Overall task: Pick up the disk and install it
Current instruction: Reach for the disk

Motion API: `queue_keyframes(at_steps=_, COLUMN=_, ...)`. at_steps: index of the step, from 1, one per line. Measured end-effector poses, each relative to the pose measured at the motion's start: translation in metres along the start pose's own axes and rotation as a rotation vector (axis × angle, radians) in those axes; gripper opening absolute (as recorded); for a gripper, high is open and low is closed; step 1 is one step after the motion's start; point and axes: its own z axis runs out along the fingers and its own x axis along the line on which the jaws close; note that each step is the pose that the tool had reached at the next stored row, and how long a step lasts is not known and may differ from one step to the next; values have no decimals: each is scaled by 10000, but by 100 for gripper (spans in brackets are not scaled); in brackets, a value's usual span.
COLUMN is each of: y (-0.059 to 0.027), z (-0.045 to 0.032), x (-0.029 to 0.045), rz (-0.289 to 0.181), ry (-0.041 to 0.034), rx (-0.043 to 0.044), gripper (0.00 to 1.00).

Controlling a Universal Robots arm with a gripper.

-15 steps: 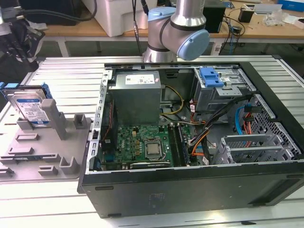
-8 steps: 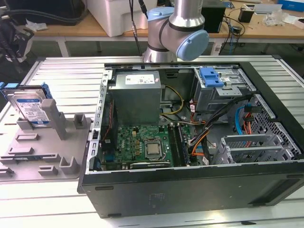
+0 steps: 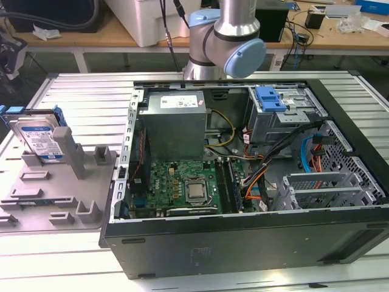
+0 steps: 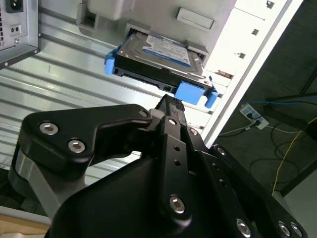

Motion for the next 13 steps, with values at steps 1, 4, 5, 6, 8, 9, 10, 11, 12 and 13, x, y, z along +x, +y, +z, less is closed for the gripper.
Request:
queue_keyframes(at_steps=1, y=-5, z=-1, x=40, rz=16, ry=-1, rx=-2, gripper=11)
queue_keyframes(at_steps=4, y=-5, z=0, x=46, rz=18, ry=-2, rx=1, gripper=11)
queue_keyframes(at_steps=5, y=-5, z=0, x=46, rz=17, ry=-3, rx=3, gripper=11)
queue_keyframes(at_steps=6, y=-5, z=-1, x=47, rz=19, ry=-2, rx=4, gripper=11)
queue_keyframes(at_steps=8, y=-5, z=-1, x=47, rz=18, ry=-2, rx=6, gripper=11)
queue_keyframes(at_steps=9, y=-5, z=-1, x=47, rz=18, ry=-3, rx=7, gripper=11)
queue_keyframes(at_steps=10, y=-5, z=-1, x=47, rz=18, ry=-3, rx=7, gripper=11)
queue_keyframes(at_steps=11, y=-5, z=-1, x=47, rz=18, ry=-3, rx=8, gripper=11)
queue_keyframes(at_steps=12, y=-5, z=-1, x=47, rz=18, ry=-3, rx=8, gripper=11)
queue_keyframes(at_steps=13, y=-5, z=-1, x=47, rz=18, ry=-3, rx=8, gripper=11)
